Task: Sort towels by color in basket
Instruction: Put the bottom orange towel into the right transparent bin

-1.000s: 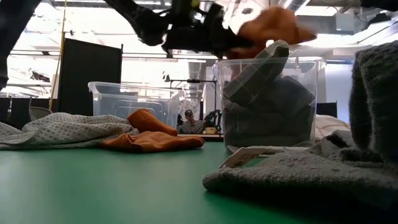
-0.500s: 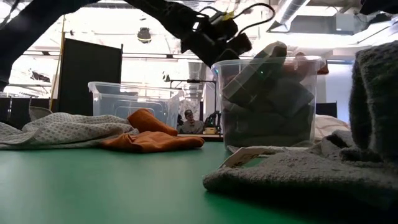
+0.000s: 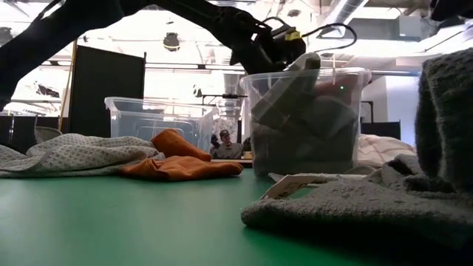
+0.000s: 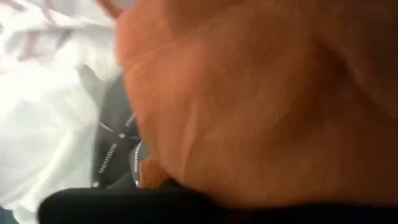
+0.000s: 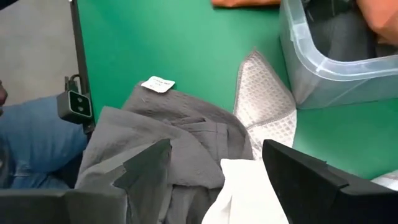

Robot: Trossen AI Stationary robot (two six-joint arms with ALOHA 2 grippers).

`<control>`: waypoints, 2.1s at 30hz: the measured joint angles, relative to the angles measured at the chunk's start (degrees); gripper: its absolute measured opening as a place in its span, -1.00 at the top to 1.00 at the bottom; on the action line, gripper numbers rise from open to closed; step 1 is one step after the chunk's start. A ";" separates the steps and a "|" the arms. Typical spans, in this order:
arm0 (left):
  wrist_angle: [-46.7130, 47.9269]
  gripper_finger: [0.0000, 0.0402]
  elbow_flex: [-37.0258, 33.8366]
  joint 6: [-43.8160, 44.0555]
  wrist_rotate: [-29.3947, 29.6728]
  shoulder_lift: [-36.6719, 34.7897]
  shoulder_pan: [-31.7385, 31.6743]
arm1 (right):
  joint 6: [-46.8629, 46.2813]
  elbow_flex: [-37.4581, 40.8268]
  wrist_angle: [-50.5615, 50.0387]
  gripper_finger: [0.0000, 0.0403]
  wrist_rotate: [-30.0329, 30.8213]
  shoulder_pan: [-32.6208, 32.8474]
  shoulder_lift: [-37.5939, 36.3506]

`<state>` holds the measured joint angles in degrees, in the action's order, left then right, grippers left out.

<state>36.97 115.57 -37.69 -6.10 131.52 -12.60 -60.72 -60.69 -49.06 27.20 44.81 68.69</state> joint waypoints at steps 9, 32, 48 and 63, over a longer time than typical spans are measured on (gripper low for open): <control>0.28 0.07 0.00 -1.45 7.68 -2.86 2.02 | -1.46 0.00 0.26 -0.47 -0.04 1.13 0.00; 9.10 -0.22 0.07 -0.81 -2.28 -20.28 3.21 | -1.72 0.00 0.25 -0.47 -0.01 1.43 -0.02; -5.22 -0.10 0.09 5.17 -14.27 -7.74 4.16 | -0.75 0.00 1.44 -0.47 1.36 1.76 -0.04; -2.38 -0.09 0.20 4.67 -10.16 3.06 3.32 | -0.73 0.00 1.55 -0.47 2.49 2.09 -0.02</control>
<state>34.59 115.77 -33.01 -16.26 134.59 -9.28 -61.45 -60.69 -47.51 29.69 46.89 68.66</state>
